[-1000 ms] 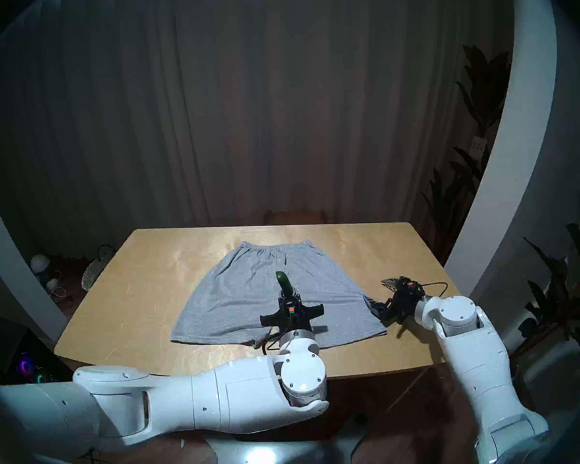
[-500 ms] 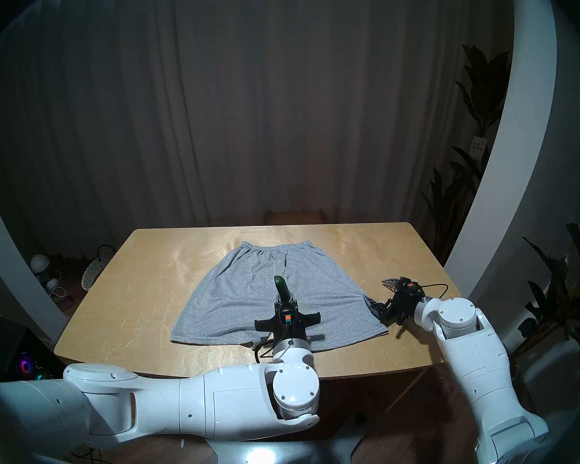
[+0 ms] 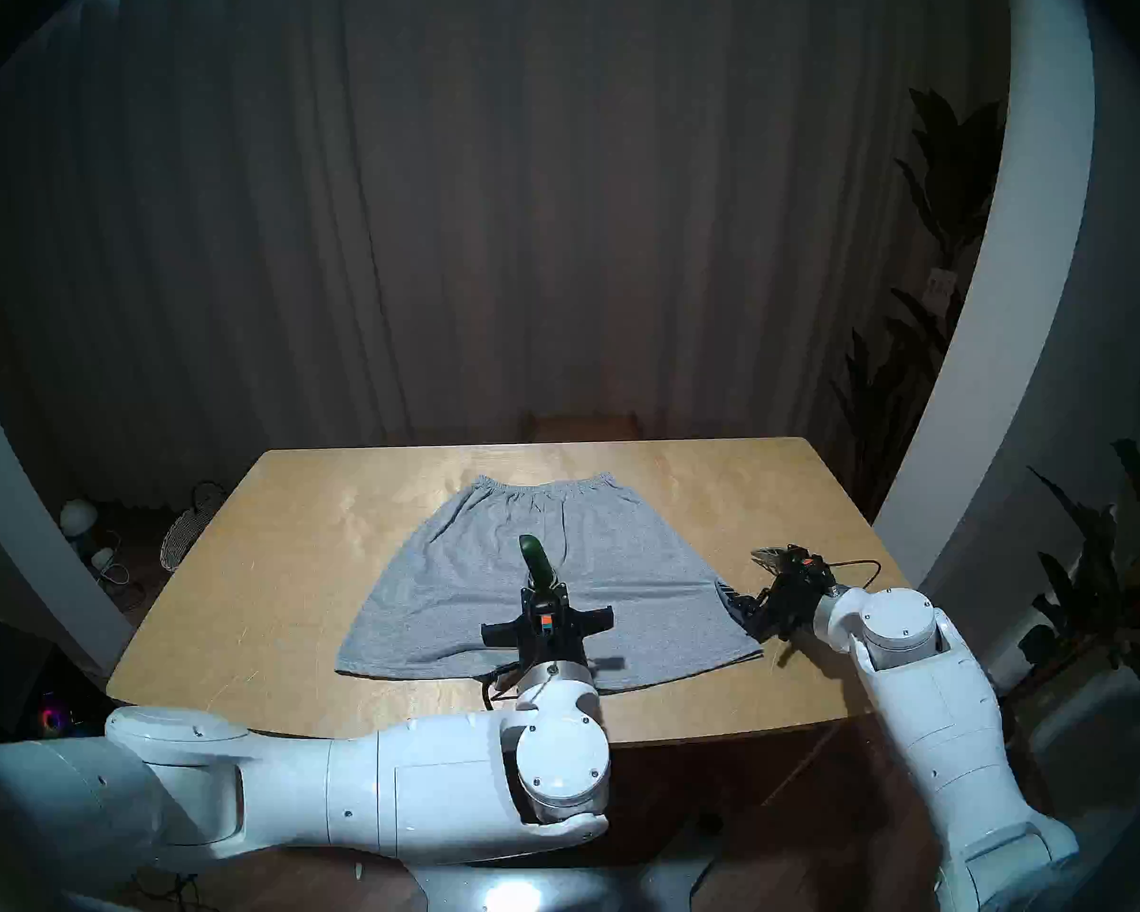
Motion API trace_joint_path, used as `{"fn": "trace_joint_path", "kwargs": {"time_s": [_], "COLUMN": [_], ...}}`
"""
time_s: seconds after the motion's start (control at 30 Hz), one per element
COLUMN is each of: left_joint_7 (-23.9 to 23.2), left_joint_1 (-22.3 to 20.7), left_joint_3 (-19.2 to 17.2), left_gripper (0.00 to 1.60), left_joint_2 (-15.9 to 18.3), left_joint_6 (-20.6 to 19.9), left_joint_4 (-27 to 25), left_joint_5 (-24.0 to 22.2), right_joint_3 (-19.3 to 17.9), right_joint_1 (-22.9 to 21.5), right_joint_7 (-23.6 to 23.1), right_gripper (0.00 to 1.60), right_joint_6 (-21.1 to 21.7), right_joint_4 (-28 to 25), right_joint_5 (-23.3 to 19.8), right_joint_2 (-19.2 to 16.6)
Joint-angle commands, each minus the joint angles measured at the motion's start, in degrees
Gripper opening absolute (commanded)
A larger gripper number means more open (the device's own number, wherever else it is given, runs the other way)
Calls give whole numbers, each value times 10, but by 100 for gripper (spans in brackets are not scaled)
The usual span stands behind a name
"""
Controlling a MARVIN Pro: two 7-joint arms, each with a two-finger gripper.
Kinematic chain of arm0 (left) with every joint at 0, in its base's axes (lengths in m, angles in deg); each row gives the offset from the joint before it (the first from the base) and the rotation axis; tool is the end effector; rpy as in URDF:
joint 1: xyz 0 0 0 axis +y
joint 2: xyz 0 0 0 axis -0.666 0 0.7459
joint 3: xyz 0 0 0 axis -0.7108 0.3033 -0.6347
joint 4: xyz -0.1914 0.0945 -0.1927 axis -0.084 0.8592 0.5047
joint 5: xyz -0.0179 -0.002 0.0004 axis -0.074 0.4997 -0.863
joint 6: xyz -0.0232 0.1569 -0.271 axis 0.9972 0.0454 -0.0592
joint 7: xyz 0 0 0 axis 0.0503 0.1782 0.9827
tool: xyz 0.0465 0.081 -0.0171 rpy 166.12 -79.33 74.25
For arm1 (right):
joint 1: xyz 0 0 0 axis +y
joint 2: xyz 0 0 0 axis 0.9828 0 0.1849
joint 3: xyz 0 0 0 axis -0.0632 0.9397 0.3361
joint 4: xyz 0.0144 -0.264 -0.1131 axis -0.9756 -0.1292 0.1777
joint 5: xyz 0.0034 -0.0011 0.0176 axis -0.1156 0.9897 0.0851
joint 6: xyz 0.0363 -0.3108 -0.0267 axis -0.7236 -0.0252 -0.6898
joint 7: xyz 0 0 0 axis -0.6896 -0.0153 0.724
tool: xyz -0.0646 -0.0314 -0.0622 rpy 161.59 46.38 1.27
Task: Remove lint and debris from pants with a lint roller
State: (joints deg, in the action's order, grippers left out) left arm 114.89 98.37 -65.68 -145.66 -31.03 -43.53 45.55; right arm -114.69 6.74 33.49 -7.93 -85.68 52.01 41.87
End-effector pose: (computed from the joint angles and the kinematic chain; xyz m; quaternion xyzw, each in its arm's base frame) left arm 0.3280 -0.2074 -0.3484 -0.7299 -0.0580 -0.6803 0.0326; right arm 0.4079 -0.1650 -0.3720 -0.7908 -0.2960 -0.5322 0.0618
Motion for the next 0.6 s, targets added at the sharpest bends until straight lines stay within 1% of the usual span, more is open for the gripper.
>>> {"fn": "trace_joint_path", "kwargs": {"time_s": [0.0,0.27,0.57], "left_joint_7": [-9,-9,14], "left_joint_1": [-14,-10,-7], "left_joint_3": [-10,-8,-11], "left_gripper": [0,0,0], "left_joint_2": [14,35,72], "left_joint_6": [8,8,4], "left_joint_4": [-3,-19,-72], "left_joint_5": [0,0,5], "right_joint_3": [4,8,13], "right_joint_1": [25,28,33], "right_joint_7": [4,12,17], "right_gripper": [160,160,160], "right_joint_6": [9,9,9], "right_joint_4": [2,3,-1], "right_joint_5": [9,9,8], "right_joint_2": [-4,-5,-7]}}
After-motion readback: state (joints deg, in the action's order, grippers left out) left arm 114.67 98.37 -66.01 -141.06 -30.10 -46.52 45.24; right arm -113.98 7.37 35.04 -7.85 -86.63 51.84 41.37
